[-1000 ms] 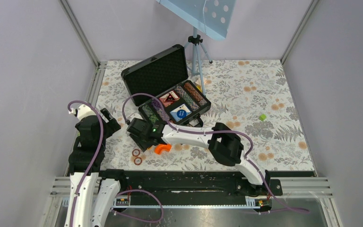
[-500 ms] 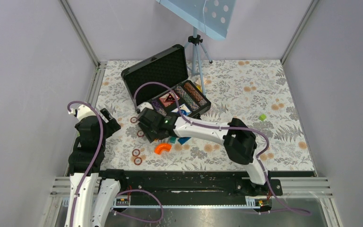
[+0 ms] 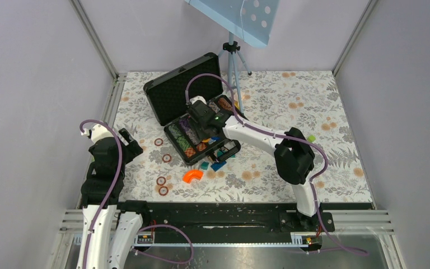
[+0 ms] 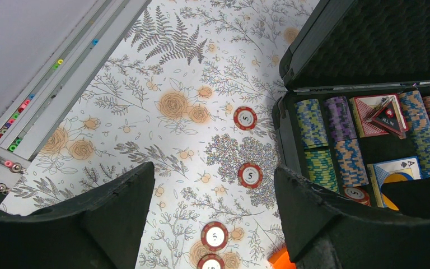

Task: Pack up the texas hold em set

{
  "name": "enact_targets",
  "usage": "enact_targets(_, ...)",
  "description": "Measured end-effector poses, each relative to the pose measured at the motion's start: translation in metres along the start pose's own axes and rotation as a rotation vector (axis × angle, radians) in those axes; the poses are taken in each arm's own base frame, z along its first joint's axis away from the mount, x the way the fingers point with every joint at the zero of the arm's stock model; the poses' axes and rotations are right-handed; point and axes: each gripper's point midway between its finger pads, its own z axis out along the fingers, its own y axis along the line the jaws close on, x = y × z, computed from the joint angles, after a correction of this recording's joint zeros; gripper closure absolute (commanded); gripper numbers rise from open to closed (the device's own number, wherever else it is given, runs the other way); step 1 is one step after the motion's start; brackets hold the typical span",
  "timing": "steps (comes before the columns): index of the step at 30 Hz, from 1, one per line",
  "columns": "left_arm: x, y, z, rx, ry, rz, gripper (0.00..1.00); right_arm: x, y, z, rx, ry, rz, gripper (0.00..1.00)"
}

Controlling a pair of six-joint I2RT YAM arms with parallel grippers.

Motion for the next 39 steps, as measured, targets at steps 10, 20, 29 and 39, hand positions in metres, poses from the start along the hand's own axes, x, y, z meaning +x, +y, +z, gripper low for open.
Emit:
enact_targets(10,0.0,0.0,0.0,0.0,0.0,0.0,0.22,0.0,-0.028,0.007,0.058,0.027,-0.002,0.47)
enact_targets(20,0.0,0.0,0.0,0.0,0.0,0.0,0.22,0.01,-0.042,0.022,0.097,0.078,-0.001,0.47)
enact_targets(29,0.0,0.0,0.0,0.0,0.0,0.0,0.22,0.004,-0.049,0.021,0.111,0.073,0.011,0.42)
enact_targets(39,0.0,0.0,0.0,0.0,0.0,0.0,0.22,0.004,-0.05,0.022,0.112,0.074,0.013,0.24)
